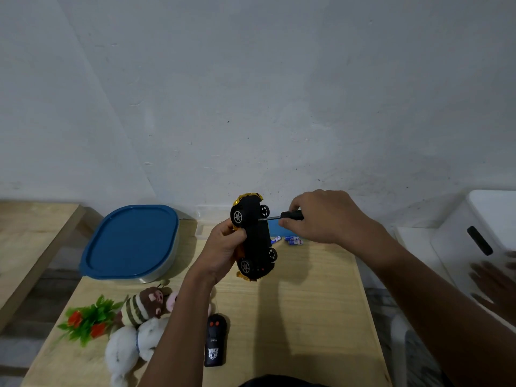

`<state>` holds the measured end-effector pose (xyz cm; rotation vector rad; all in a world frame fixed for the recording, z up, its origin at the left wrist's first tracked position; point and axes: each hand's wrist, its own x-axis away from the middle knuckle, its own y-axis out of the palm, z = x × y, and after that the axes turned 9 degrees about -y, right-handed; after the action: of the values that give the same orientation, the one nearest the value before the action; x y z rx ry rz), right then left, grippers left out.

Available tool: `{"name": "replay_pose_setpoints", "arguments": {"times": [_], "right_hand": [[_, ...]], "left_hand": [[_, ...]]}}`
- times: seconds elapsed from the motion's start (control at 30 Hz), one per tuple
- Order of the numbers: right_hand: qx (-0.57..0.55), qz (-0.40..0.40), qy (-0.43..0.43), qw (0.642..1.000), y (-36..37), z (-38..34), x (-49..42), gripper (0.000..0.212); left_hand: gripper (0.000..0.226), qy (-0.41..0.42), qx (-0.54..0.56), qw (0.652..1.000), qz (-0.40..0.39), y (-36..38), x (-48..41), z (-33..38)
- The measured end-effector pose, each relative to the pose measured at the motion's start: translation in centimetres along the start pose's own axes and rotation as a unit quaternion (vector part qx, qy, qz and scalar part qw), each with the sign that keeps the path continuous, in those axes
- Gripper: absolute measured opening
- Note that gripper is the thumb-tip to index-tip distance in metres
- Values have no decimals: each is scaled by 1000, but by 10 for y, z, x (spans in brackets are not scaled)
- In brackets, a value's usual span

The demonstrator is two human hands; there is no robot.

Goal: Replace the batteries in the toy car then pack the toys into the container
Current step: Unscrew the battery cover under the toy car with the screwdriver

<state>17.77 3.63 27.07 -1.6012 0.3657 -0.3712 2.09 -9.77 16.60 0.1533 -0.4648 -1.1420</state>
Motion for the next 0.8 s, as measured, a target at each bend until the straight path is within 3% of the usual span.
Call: {"name": "replay_pose_setpoints", "arguments": {"times": [0.1, 0.27, 0.4, 0.5, 0.67, 0.8], "right_hand": [[16, 15, 7, 1000, 4, -1, 0, 49], [-14, 15, -25, 999, -4, 0, 3, 30], [-26, 13, -11, 1000, -3, 1, 2, 32], [-13, 29, -6, 999, 0, 0, 1, 40], [-38, 34, -27, 998, -3, -2, 3, 27], [-70, 17, -3, 997, -1, -1, 4, 29]], "left_hand": [[35, 0, -4, 1000, 1, -1, -1, -1], [37, -3, -7, 1000, 2, -1, 0, -3], [31, -4, -7, 1000, -2, -1, 0, -3], [39, -8, -3, 1000, -3, 0, 2, -1], [49, 6, 16, 1000, 0, 1, 3, 1], [60, 21, 26, 999, -7, 4, 4, 2]]}}
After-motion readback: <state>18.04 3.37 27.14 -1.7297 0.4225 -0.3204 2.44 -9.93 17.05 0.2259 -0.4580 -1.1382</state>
